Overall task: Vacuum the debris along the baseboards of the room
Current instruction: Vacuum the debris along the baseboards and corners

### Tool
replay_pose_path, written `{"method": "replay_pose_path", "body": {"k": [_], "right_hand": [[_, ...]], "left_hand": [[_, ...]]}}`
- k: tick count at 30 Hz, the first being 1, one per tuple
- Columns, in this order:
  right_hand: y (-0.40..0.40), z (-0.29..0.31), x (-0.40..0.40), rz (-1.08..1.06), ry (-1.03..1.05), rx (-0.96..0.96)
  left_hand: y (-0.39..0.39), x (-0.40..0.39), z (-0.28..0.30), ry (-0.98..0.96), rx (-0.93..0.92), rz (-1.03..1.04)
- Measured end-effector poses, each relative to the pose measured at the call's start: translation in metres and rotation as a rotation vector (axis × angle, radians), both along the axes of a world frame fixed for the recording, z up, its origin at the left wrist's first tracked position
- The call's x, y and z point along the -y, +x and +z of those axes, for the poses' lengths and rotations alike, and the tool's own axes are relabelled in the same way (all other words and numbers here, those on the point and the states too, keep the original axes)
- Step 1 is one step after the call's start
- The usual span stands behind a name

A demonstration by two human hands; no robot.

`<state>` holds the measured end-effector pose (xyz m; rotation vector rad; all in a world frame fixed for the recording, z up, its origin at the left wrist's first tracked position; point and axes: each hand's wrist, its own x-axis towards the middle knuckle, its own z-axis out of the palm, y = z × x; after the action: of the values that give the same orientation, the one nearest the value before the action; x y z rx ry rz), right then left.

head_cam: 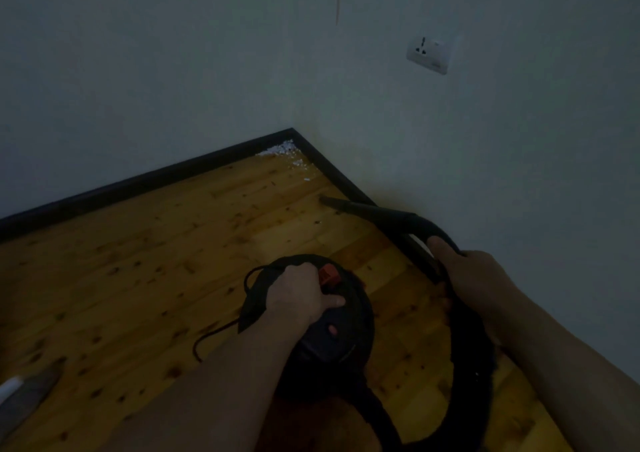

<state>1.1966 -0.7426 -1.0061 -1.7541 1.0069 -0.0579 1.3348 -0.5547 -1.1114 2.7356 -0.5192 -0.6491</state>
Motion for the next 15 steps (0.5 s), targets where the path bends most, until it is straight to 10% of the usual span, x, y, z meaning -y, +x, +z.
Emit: {"method": "replay_pose_path", "body": {"k": [15], "right_hand": [[0.051,-0.02,-0.011,-0.016,0.06,0.037]], "left_hand": [[0.028,0.0,-0.004,-0.054,-0.011,0.036]]}}
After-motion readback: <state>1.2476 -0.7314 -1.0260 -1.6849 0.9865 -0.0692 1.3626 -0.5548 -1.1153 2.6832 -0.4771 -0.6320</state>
